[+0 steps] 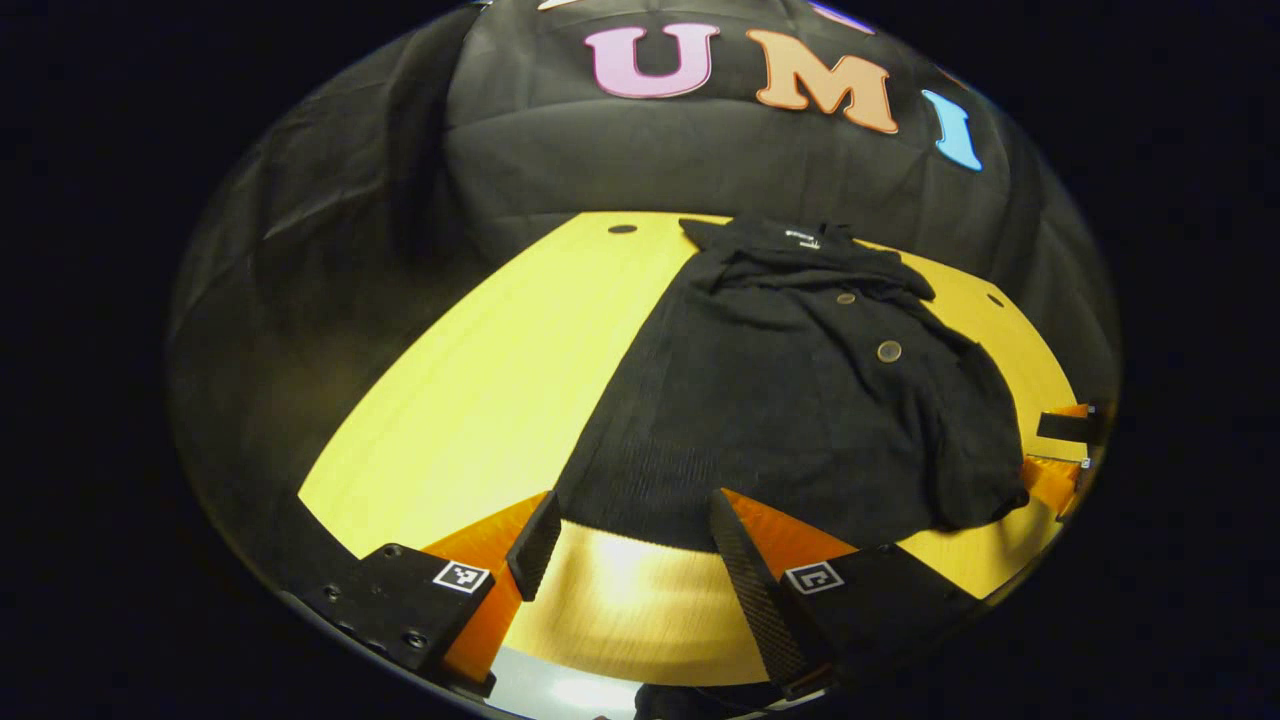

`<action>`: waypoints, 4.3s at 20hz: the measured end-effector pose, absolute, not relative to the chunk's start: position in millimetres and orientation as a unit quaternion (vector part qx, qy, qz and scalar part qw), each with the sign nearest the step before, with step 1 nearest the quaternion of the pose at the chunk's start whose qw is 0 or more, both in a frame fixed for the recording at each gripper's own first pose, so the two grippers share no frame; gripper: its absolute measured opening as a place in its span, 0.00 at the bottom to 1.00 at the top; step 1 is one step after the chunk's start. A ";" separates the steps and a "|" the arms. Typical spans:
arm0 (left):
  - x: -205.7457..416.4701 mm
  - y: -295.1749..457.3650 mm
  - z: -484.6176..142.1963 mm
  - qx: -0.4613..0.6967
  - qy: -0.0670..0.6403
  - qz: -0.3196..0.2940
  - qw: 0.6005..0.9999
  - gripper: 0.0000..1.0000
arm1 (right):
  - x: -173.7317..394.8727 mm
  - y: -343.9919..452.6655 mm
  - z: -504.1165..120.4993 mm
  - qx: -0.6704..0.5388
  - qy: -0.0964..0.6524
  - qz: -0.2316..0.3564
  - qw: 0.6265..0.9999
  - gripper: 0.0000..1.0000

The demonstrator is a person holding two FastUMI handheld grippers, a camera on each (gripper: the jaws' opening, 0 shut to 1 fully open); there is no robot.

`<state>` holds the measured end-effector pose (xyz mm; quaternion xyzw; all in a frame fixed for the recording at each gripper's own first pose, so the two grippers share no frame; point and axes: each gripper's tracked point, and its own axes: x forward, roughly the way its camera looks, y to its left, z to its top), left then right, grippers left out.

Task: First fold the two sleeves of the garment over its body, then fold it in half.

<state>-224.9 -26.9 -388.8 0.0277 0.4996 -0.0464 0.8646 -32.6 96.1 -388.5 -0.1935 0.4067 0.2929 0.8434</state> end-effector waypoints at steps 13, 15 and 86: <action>-223.2 -39.4 -406.0 0.006 0.521 -0.076 0.850 0.63 | -48.7 108.9 -419.0 -0.187 0.447 0.321 0.814 0.86; -220.0 -49.2 -411.0 0.003 0.523 -0.080 0.849 0.37 | -53.6 113.3 -417.9 -0.187 0.454 0.324 0.809 0.64; 9.5 -61.1 -163.0 -0.103 0.145 -0.141 0.974 0.92 | 59.5 203.1 -89.9 0.019 0.036 0.194 0.980 0.98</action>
